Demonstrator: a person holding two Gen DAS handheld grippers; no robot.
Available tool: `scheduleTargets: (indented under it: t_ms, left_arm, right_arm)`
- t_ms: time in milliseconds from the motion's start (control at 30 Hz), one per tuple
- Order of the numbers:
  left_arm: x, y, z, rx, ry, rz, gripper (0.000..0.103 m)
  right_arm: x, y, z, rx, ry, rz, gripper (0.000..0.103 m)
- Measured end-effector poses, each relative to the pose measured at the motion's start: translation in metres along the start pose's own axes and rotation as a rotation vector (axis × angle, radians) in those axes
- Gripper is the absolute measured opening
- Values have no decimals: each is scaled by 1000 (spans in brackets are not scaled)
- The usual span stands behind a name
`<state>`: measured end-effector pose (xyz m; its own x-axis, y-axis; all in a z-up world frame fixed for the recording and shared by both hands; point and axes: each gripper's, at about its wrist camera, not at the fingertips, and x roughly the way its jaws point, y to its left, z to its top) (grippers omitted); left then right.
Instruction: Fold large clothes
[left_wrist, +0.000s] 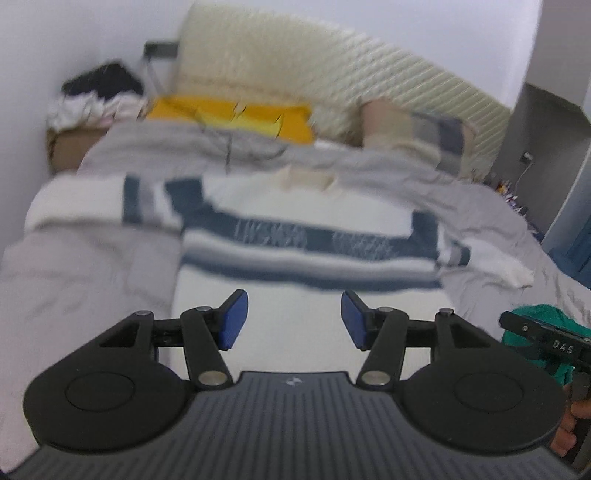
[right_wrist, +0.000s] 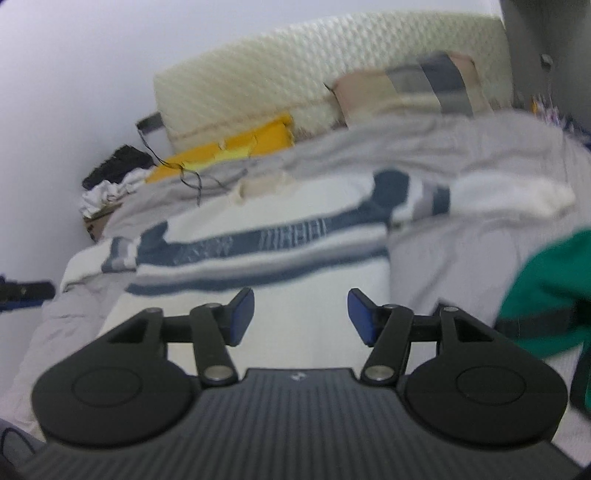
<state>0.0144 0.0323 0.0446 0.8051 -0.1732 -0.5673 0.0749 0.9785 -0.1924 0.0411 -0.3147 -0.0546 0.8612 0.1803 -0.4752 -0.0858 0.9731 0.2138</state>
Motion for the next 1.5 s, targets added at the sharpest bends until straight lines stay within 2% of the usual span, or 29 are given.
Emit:
scheduleTargets:
  t_ms: [167, 267, 500, 667, 700, 767, 933, 1067, 1333, 1433, 1500]
  left_arm:
    - [8, -33, 3, 68, -69, -27, 62]
    - [18, -40, -6, 59, -73, -53, 62]
    - [46, -34, -39, 76, -69, -55, 62]
    - [62, -23, -52, 75, -48, -43, 64]
    - [65, -21, -53, 65, -40, -46, 65]
    - [72, -13, -57, 38, -18, -56, 65]
    - [88, -1, -62, -5, 25, -33, 72]
    - [93, 2, -64, -10, 30, -9, 74]
    - [94, 0, -68, -13, 34, 20, 74]
    - [94, -2, -70, -8, 32, 38, 74]
    - [95, 0, -71, -15, 35, 50, 74]
  right_arm:
    - [-5, 13, 12, -92, -96, 2, 59]
    - [-5, 14, 7, -116, -131, 4, 59]
    - [3, 11, -20, -102, -117, 5, 59]
    - [20, -3, -20, -26, -71, -25, 60]
    - [24, -6, -19, -11, -68, -38, 63]
    - [30, -14, -16, 26, -73, -65, 78]
    - [47, -40, -1, 114, -94, -112, 89]
    - [68, -63, 19, 130, -81, -171, 89]
    - [135, -142, 31, 487, 4, -104, 89]
    - [161, -173, 31, 559, 8, -79, 89]
    - [172, -190, 30, 571, 9, -111, 89]
